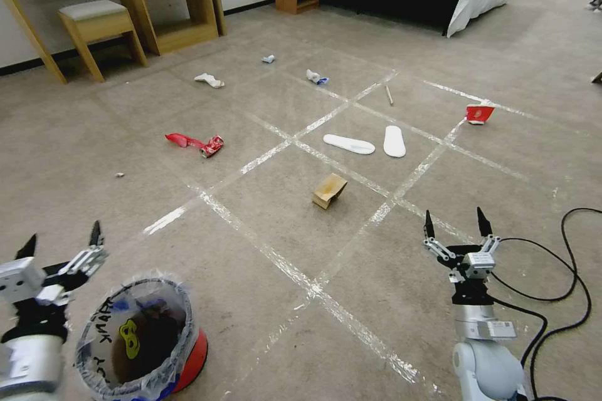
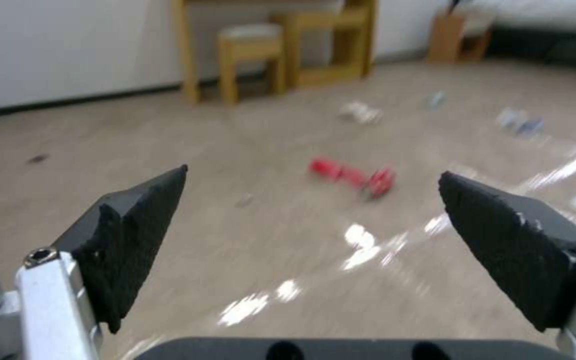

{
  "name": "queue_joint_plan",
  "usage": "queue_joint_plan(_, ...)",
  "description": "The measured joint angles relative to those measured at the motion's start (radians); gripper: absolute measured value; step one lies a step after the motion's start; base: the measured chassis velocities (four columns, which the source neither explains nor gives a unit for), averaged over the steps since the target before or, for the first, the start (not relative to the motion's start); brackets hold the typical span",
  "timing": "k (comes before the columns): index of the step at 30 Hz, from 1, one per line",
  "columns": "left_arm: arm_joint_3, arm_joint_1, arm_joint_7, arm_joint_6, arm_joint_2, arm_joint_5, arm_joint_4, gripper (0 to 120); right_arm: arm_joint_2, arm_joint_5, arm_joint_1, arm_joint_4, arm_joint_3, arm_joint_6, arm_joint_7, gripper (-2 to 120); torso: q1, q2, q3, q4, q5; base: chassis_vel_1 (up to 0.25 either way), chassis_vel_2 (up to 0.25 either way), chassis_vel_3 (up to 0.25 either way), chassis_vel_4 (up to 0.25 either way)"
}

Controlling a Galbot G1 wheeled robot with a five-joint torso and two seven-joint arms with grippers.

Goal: Pick up the trash bin and place the garbage on the floor into it.

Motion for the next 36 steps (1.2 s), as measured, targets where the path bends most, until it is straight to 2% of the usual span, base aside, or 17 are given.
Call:
queue_joint_plan(1,0.0,0.0,0.0,0.0,0.0,0.0,0.0,100,0.0,0.0,0.0,0.0,0.0,0.0,0.0,100,0.0,0.0,0.0,0.0,0.0,0.0,0.0,0.0,0.0)
queue_joint_plan(2,-0.012,0.012,-0.038,0.049,0.012,-0.025,-0.021,100,-0.003,0.003,0.003,-0.005,0.001,0.001,0.001,100,0.0,0.0,0.0,-0.0001,-0.0001,0.0,0.0,0.0,0.0)
queue_joint_plan(3,-0.021,0.02,-0.123,0.136,0.028,-0.087,-0.041,100,-0.007,0.006,0.008,-0.009,0.003,0.002,0.004,100,0.0,0.0,0.0,-0.0003,-0.0002,0.0,0.0,0.0,0.0)
queue_joint_plan(4,-0.021,0.02,-0.123,0.136,0.028,-0.087,-0.041,100,-0.007,0.006,0.008,-0.009,0.003,0.002,0.004,100,0.0,0.0,0.0,-0.0003,-0.0002,0.0,0.0,0.0,0.0)
queue_joint_plan(6,-0.033,0.025,-0.248,0.298,0.052,-0.242,-0.049,100,-0.009,0.011,0.012,-0.015,0.002,0.003,0.005,100,0.0,0.0,0.0,-0.0003,-0.0008,0.0,0.0,0.0,0.0)
queue_joint_plan(8,-0.036,0.027,-0.27,0.324,0.058,-0.273,-0.049,100,-0.01,0.012,0.013,-0.016,0.002,0.003,0.006,100,0.0,0.0,0.0,-0.0003,-0.0008,0.0,0.0,0.0,0.0)
queue_joint_plan(9,-0.045,0.036,-0.306,0.374,0.072,-0.329,-0.05,100,-0.011,0.013,0.015,-0.018,0.0,0.003,0.007,100,0.0,0.0,0.0,-0.0003,-0.0004,0.0,0.0,0.0,0.0)
queue_joint_plan(11,-0.068,0.057,-0.335,0.446,0.098,-0.427,-0.05,100,-0.014,0.018,0.017,-0.02,0.0,0.003,0.008,100,0.0,0.0,0.0,-0.0003,-0.0006,0.0,0.0,0.0,0.0)
queue_joint_plan(12,-0.068,0.057,-0.335,0.446,0.098,-0.427,-0.05,100,-0.014,0.018,0.017,-0.02,0.0,0.003,0.008,100,0.0,0.0,0.0,-0.0003,-0.0006,0.0,0.0,0.0,0.0)
queue_joint_plan(14,-0.094,0.074,-0.375,0.471,0.138,-0.538,-0.05,100,-0.02,0.024,0.018,-0.025,0.0,0.006,0.008,100,0.0,0.0,0.0,0.0,-0.0004,0.0,0.0,0.0,0.0)
queue_joint_plan(16,-0.095,0.075,-0.385,0.472,0.156,-0.57,-0.05,100,-0.023,0.026,0.018,-0.028,0.0,0.008,0.008,100,0.0,0.0,0.0,-0.0002,-0.0005,0.0,0.0,0.0,0.0)
queue_joint_plan(19,-0.085,0.063,-0.409,0.472,0.204,-0.676,-0.048,100,-0.027,0.03,0.017,-0.039,0.001,0.019,0.008,100,0.0,0.0,0.0,-0.0003,-0.0004,0.0,0.0,0.0,0.0)
queue_joint_plan(25,-0.059,0.058,-0.427,0.467,0.226,-0.79,-0.036,100,-0.026,0.031,0.015,-0.043,-0.002,0.023,0.007,100,0.0,0.0,0.0,-0.0002,-0.0005,0.0,0.0,0.0,0.0)
queue_joint_plan(27,-0.049,0.047,-0.436,0.465,0.247,-0.846,-0.005,100,-0.025,0.031,0.017,-0.044,-0.004,0.023,0.006,100,0.0,0.0,0.0,-0.0002,-0.0004,0.0,0.0,0.0,0.0)
queue_joint_plan(34,-0.025,-0.005,-0.416,0.461,0.298,-0.94,0.103,100,-0.019,0.029,0.016,-0.044,-0.007,0.023,0.004,100,0.0,0.0,0.0,-0.0003,-0.0006,0.0,0.0,0.0,0.0)
queue_joint_plan(35,-0.02,-0.013,-0.447,0.461,0.301,-0.966,0.116,100,-0.018,0.029,0.015,-0.044,-0.007,0.024,0.004,100,0.0,0.0,0.0,-0.0004,-0.0006,0.0,0.0,0.0,0.0)
queue_joint_plan(36,-0.014,-0.021,-0.507,0.46,0.302,-1.012,0.126,100,-0.018,0.028,0.013,-0.044,-0.006,0.025,0.004,100,0.0,0.0,0.0,-0.0002,-0.0006,0.0,0.0,0.0,0.0)
